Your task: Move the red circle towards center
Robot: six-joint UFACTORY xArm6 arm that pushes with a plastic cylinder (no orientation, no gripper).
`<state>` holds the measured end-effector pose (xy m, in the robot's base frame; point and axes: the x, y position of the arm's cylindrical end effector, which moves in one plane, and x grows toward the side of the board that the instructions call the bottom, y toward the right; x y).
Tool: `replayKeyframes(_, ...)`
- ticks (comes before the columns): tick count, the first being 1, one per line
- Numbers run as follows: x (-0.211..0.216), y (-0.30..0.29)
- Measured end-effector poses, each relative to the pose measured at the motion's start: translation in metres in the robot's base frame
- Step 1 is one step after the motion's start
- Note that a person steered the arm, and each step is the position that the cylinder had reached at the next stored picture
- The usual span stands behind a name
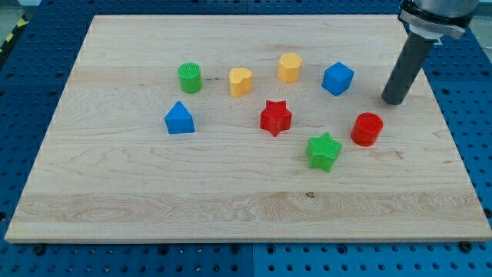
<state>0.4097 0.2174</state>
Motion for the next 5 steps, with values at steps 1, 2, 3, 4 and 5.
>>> replayKeyframes(1, 0.007, -0.067)
replayKeyframes(2, 0.015, -0.082)
replayKeyframes(3, 0.023, -0.031)
replayKeyframes(4, 0.062, -0.011)
replayKeyframes(5, 0.089, -0.011)
